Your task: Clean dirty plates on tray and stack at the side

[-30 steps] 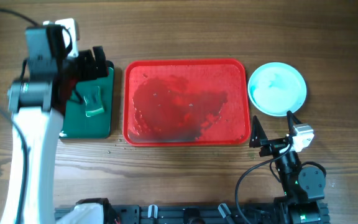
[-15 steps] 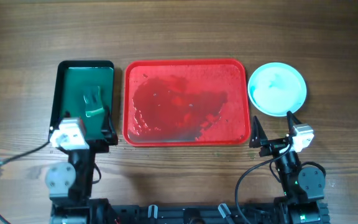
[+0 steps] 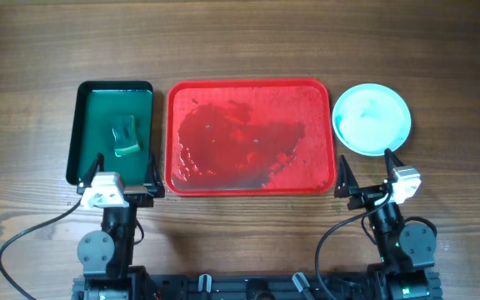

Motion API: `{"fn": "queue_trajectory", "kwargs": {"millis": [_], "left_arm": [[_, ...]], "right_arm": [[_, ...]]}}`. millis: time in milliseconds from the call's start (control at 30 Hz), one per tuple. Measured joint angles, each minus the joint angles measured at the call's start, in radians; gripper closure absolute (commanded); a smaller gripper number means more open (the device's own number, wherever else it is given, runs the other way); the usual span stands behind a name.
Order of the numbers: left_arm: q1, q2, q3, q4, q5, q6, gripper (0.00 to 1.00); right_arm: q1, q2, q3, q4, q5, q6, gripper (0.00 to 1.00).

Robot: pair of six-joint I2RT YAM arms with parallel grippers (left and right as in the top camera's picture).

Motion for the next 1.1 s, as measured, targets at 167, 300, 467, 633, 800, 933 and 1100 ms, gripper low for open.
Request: {"fn": "queue_trajectory", "kwargs": {"millis": [167,300,467,633,800,933,1100], "left_arm": [[0.000,-0.005,-0.017,-0.054,0.000,0.000,0.00],[0.000,-0.006,-0.019,-0.100,0.000,-0.005,0.00],[0.000,-0.006,-0.019,-0.100,0.000,-0.008,0.00],[0.000,-0.006,-0.019,-0.100,0.000,-0.008,0.00],[0.000,-0.006,-0.019,-0.100,0.000,-0.008,0.00],[0.000,-0.006,-0.019,-0.100,0.000,-0.008,0.00],[0.000,-0.006,-0.019,-0.100,0.000,-0.008,0.00]], "right_arm": [[0.000,0.000,0.000,0.000,0.000,0.000,0.00],[0.000,0.000,0.000,0.000,0.000,0.000,0.00],[0.000,0.000,0.000,0.000,0.000,0.000,0.00],[0.000,0.000,0.000,0.000,0.000,0.000,0.00],[0.000,0.000,0.000,0.000,0.000,0.000,0.00],[0.000,0.000,0.000,0.000,0.000,0.000,0.00],[0.000,0.000,0.000,0.000,0.000,0.000,0.00]]}}
